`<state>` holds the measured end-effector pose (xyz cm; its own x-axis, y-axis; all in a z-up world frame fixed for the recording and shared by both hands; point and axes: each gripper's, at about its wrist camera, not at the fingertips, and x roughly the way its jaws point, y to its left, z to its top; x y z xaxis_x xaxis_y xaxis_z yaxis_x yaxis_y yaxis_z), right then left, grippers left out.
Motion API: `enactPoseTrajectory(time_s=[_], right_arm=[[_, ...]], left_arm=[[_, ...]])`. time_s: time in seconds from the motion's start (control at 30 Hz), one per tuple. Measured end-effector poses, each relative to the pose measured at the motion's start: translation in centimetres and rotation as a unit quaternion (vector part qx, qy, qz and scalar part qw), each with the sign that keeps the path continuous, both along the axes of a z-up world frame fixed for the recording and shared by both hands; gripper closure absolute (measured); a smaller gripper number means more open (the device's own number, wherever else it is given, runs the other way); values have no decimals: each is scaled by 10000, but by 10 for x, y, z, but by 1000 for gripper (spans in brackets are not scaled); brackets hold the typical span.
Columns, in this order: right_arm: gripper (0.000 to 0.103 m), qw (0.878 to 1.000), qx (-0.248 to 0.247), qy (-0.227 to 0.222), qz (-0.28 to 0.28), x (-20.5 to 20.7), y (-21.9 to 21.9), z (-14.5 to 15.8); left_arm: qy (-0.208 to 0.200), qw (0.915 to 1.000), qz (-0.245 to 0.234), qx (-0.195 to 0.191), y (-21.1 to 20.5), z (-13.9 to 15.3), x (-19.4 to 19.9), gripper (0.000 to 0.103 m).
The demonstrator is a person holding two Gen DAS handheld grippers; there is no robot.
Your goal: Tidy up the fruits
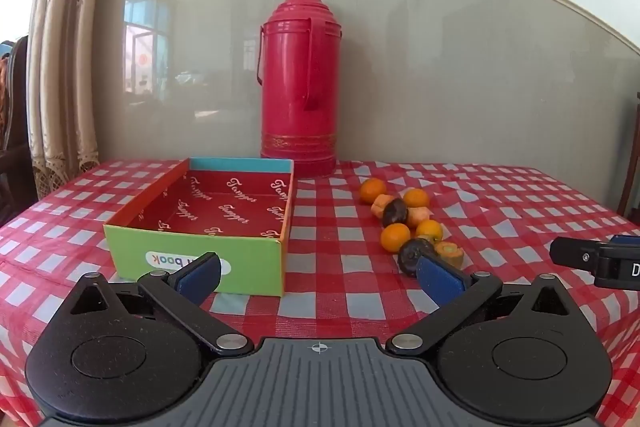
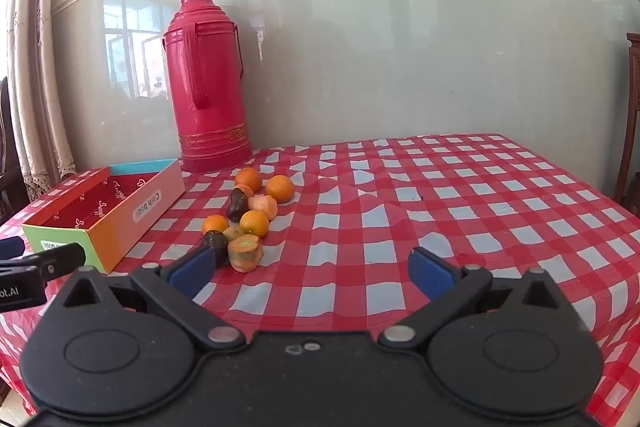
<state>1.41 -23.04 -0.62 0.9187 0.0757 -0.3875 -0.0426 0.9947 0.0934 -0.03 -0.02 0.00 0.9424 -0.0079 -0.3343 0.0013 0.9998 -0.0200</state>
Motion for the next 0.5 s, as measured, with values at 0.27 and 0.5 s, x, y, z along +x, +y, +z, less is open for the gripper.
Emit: enactPoseTrajectory(time_s=[0.27,0.5], right_arm=[[6,9999,-84,14,-67,0,5,3],[6,10000,-20,21,-74,0,0,0]], left_arm=[[-14,10000,-38,31,-1,-3,2,0],[35,9999,-11,94,-2,-1,1,0]])
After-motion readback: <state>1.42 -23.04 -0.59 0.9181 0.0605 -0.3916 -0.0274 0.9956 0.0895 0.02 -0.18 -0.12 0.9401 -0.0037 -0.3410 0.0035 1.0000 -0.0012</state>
